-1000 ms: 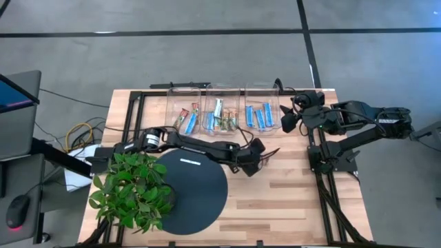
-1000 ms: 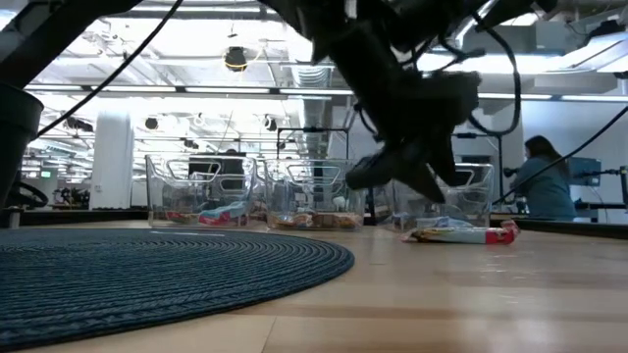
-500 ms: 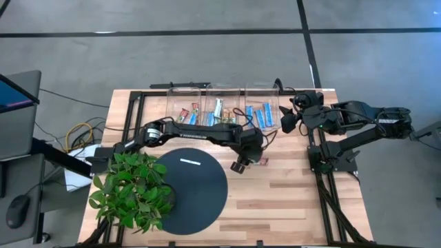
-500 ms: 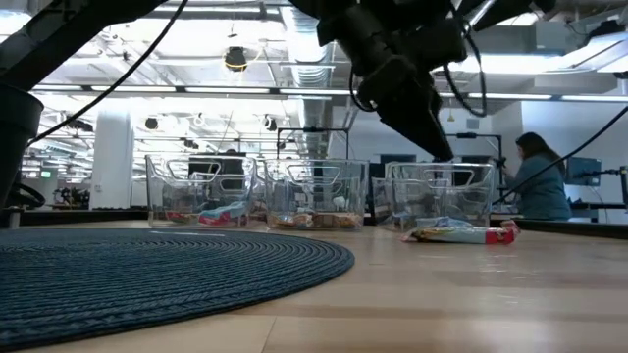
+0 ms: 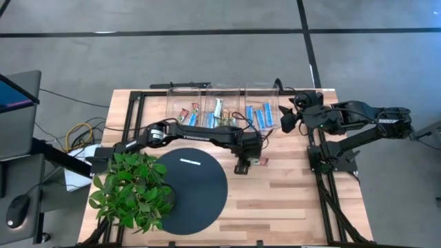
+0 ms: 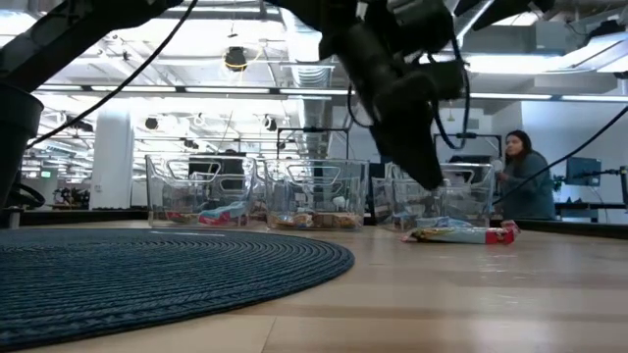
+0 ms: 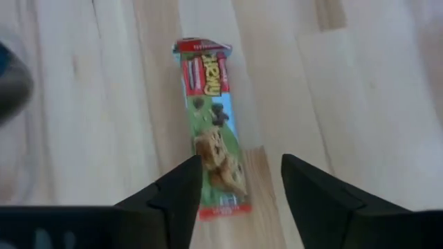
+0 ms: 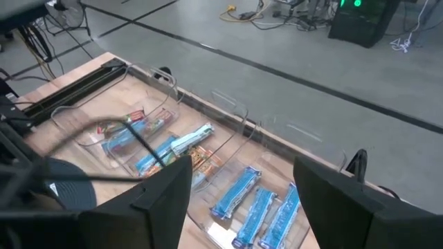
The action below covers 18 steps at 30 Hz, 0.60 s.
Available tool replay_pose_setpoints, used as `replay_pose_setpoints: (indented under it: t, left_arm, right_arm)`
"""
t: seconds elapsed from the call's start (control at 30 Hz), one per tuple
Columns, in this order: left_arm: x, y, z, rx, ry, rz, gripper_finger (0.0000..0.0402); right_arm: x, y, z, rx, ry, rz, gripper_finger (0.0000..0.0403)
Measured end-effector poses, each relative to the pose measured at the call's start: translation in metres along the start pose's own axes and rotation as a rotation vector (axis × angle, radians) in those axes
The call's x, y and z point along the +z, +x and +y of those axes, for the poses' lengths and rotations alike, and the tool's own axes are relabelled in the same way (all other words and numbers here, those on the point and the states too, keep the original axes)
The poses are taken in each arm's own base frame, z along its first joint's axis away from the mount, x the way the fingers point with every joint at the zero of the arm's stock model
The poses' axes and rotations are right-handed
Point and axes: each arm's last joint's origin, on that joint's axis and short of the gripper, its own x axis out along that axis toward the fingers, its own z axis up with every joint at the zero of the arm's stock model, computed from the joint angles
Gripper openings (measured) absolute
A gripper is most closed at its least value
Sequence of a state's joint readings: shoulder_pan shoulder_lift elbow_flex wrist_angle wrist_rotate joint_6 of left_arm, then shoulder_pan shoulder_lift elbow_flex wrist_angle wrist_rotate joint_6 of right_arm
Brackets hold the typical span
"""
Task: Pick and place Granola Bars by type
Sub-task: Put the red granola bar into the left transparent bin
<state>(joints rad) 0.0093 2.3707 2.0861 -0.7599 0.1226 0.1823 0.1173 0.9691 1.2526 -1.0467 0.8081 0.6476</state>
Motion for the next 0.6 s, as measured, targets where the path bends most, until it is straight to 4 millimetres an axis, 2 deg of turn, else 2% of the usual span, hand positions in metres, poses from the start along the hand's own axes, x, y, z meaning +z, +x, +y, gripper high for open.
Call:
replay_pose_setpoints:
  t: [0.17, 0.6]
  left_arm:
    - [-0.007, 0.018, -0.004, -0.007, -0.018, 0.050, 0.0227]
    - [-0.006, 0.024, -0.003, 0.101, -0.048, 0.041, 0.0283]
  right_arm:
    - [0.001, 0.000, 0.000, 0.003, 0.004, -0.003, 0.0243]
    - [0.000, 0.000, 0.001, 0.020, -0.001, 0.011, 0.0243]
